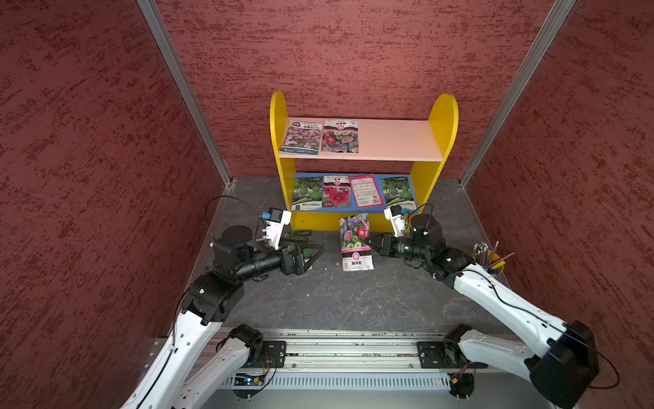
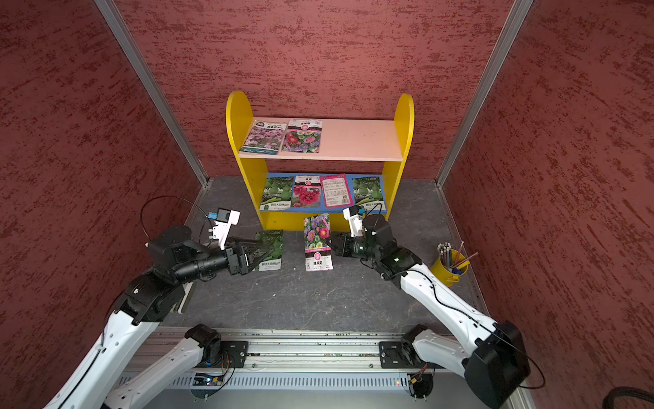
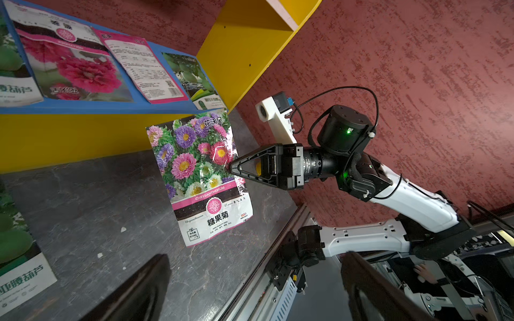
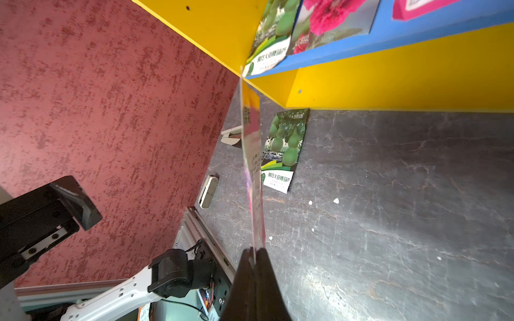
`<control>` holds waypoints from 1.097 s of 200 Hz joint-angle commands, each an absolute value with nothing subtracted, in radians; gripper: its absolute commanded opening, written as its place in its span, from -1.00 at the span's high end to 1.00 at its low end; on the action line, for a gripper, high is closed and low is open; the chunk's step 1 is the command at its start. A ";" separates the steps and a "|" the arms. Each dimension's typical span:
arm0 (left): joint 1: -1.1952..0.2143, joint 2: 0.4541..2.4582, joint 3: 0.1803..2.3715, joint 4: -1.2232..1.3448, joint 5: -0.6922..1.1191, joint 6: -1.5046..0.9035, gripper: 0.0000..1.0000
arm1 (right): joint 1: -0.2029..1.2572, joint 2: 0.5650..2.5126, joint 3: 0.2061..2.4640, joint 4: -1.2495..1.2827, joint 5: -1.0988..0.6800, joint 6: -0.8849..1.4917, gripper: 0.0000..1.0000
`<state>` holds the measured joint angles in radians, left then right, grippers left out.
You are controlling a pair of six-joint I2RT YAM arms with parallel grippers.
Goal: Take the seed bag off the shelf
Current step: Place the seed packet at the center of the board.
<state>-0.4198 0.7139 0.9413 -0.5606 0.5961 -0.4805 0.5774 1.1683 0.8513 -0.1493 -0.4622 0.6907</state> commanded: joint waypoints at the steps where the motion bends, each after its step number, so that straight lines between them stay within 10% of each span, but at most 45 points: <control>1: -0.416 0.707 0.895 -0.563 0.555 -0.471 -0.99 | 0.601 1.234 0.838 -0.014 -0.396 0.711 1.00; 219: -0.474 0.805 0.948 -0.516 0.474 -0.409 -0.99 | 0.658 1.779 0.968 0.254 -0.368 0.805 1.00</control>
